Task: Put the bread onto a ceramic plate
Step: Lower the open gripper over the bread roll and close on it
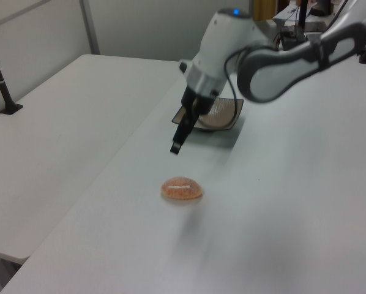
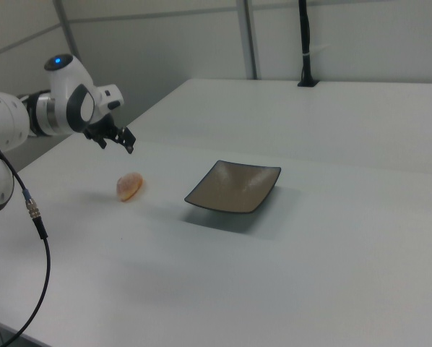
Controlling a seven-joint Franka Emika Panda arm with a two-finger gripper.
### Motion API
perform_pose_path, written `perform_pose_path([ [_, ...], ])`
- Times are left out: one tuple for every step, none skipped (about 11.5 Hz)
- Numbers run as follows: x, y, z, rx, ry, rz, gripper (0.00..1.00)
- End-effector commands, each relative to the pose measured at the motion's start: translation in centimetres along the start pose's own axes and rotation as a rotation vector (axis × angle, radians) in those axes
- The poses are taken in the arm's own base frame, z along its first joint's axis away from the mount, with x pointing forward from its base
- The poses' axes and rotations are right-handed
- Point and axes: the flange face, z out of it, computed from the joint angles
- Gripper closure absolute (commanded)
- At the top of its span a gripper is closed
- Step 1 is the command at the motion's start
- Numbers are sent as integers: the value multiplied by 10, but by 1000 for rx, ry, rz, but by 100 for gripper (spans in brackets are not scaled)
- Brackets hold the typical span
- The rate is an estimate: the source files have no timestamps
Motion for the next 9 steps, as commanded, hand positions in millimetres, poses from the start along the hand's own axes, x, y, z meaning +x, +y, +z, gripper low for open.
perform_pose_path([
  [-17,-28,64,-61,41,-30,0],
  [-23,-30,79,-84,43,-44,0],
  [-27,-30,89,-97,47,-54,0],
  [-29,-30,96,-99,47,-60,0],
  [-31,-28,102,-101,42,-60,0],
  [-32,-27,105,-105,41,-65,0],
  [-35,-27,109,-111,37,-73,0],
  [-36,-27,111,-116,36,-78,0],
  [-36,-27,111,-117,36,-81,0],
])
